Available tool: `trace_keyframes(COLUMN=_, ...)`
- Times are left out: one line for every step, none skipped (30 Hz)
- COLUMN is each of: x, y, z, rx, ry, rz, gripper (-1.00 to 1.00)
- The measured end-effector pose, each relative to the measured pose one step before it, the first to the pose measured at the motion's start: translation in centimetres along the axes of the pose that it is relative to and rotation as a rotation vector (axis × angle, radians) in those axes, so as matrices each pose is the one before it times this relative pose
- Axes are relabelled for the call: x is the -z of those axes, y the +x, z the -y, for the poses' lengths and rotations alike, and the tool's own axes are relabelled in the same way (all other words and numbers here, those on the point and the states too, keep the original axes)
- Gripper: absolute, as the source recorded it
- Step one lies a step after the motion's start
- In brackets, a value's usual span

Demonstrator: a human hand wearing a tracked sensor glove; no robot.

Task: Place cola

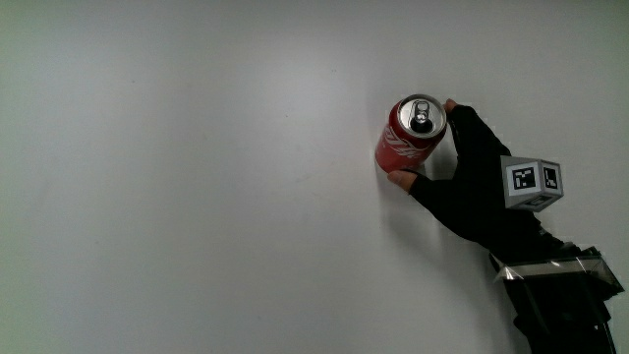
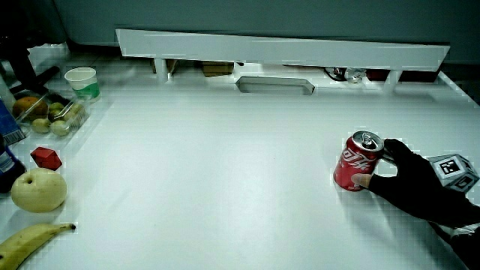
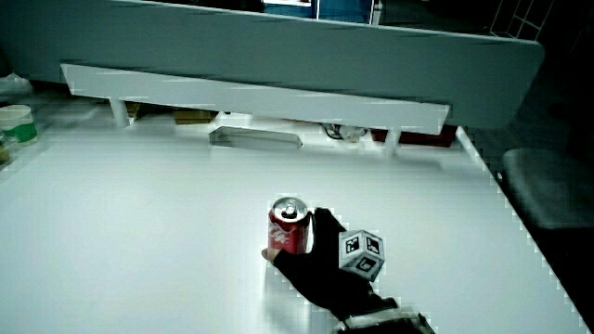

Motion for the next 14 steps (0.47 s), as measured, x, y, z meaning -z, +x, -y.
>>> trace_keyframes(x=-0.145, y=-0.157, z=0.156, rx=-0.00378, ry=-0.00996, rz=0.01587, gripper=-0.72)
trace_keyframes(x=-0.218, y=-0.203, z=0.154, rx=-0.00804, ry=-0.00433, rz=0.01553, gripper=-0.78)
trace_keyframes(x=-0.195, y=-0.122, z=0.096, rx=-0.00633, ry=-0.0021, rz=0.02105, gripper=-0.83)
trace_keyframes(x=-0.329, y=-0.281, z=0.145, rx=-0.00331, ry=-0.00549, rz=0.00737, gripper=-0.89)
trace_keyframes(x=-0.224, y=-0.001, z=0.127, rx=-0.00508, ry=0.00142, rz=0.00718, gripper=-0.94)
trace_keyframes(x=-0.629, y=-0.588, z=0.305, rx=-0.00634, ry=0.0061, rz=0.00113, gripper=-1.0)
trace_keyframes(x=-0.301, y=0.004, z=0.192, rx=0.0004, ry=0.01187, rz=0.01916, gripper=-1.0)
trace_keyframes(x=-0.576, y=-0.386, z=0.301, rx=-0.00529, ry=0.00873, rz=0.01305, gripper=-1.0)
trace_keyframes(x=-0.457, y=-0.192, z=0.267, rx=-0.00377, ry=0.02508, rz=0.01134, gripper=-1.0)
trace_keyframes(x=-0.647, y=-0.568, z=0.258, rx=-0.01667, ry=0.01478, rz=0.00603, gripper=-1.0)
trace_keyframes(x=-0.599, y=-0.638, z=0.275, rx=-0.01383, ry=0.02759, rz=0.01168, gripper=-1.0)
trace_keyframes(x=-0.723, y=-0.894, z=0.286, rx=-0.02574, ry=0.01476, rz=0.00429, gripper=-1.0)
trace_keyframes(x=-0.52, y=-0.64, z=0.229, rx=-0.02032, ry=0.00497, rz=0.00096, gripper=-1.0)
trace_keyframes(x=-0.584, y=-0.802, z=0.25, rx=-0.0254, ry=0.00232, rz=-0.00717, gripper=-1.0)
